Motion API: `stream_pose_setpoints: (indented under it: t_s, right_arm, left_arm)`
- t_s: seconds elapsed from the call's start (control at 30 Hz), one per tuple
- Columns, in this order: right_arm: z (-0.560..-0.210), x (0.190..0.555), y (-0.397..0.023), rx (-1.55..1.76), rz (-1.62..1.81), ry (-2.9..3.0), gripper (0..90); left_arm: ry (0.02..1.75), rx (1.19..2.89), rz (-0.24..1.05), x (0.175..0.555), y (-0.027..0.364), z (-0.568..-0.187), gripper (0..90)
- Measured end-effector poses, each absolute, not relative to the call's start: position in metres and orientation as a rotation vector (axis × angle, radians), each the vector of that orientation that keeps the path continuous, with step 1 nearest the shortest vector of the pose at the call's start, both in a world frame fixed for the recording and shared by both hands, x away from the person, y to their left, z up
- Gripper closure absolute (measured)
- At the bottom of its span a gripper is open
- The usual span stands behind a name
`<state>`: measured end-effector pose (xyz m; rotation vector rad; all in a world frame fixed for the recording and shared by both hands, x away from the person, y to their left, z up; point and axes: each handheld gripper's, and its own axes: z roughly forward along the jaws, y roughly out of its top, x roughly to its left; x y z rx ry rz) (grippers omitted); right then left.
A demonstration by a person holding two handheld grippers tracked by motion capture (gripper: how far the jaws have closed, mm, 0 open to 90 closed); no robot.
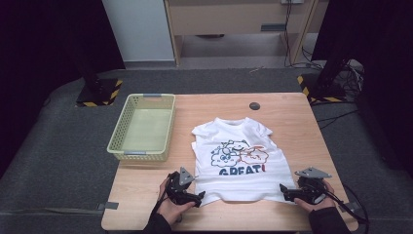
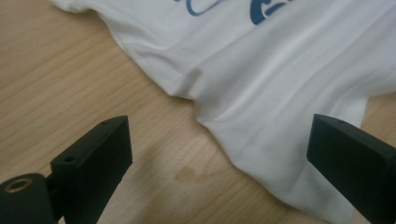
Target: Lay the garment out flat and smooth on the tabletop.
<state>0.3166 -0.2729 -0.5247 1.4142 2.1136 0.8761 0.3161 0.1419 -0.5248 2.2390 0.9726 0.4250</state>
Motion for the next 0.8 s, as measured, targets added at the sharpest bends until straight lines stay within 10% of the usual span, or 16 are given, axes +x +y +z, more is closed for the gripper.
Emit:
stream_pose_setpoints:
  t_s: [0.8]
  right_arm:
    - [-0.534,0.296,-0.270,1.409,0.795,2.220,5.6]
  left_arm:
    - [0.972,2.325,0.400,0.297,0.149,-0.528,5.2]
